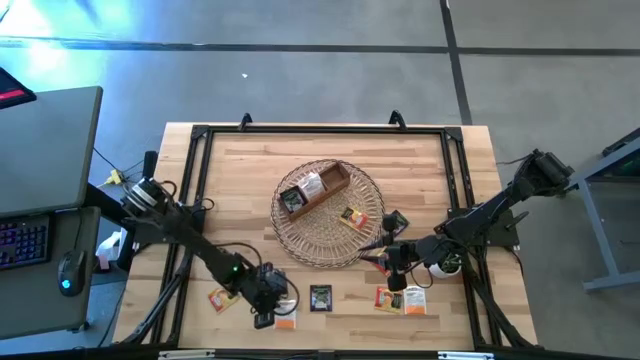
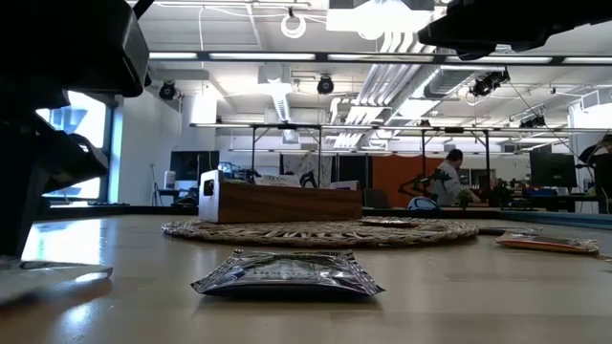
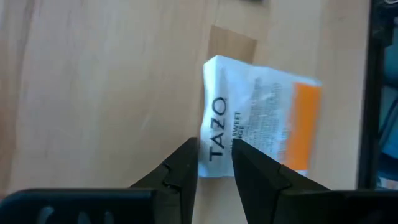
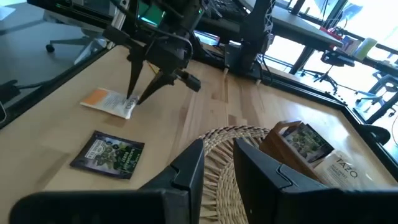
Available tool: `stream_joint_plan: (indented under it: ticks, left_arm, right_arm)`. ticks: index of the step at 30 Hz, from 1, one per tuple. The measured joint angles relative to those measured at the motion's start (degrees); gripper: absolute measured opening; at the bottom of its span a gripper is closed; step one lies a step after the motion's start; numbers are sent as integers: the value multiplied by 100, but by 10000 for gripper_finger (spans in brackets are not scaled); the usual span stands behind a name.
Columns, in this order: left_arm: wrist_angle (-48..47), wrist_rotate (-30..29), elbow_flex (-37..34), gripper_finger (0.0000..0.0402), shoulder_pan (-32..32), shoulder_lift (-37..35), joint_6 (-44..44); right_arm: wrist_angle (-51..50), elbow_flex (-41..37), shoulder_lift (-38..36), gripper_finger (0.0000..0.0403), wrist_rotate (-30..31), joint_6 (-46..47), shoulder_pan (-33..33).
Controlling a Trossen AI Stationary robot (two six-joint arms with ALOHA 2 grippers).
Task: Pick & Place Tea
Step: Put the white tea bag into the middle section of the brown wooden organizer
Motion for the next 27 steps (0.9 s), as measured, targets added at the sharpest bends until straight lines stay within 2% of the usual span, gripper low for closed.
stream_joint_plan:
  ticks: [9, 11, 14, 16, 19, 22, 27]
  left_arm:
    - [-102, -63, 30, 94, -2, 242, -48]
    - [-131, 63, 30, 75, 6, 252, -50]
    - [-166, 107, 23, 24, 44, 258, -49]
    - [-186, 140, 66, 9, 127, 257, -59]
    - [-282, -93, 189, 19, 262, 127, -70]
    - [-540, -494, 476, 10, 635, 91, 60]
    - [-1760, -1733, 1275, 6, 1329, -28, 738]
  right_arm:
    - [-26, 0, 2, 83, -1, 5, 0]
    - [-36, 0, 2, 83, -1, -1, 0]
    - [-60, 1, 4, 83, 1, -7, 0]
    - [-59, 2, 4, 83, 1, -12, -2]
    - [-58, 2, 4, 83, 35, -19, -2]
    - [-58, 2, 4, 83, 60, -19, -2]
    - [-58, 4, 4, 83, 67, -21, -2]
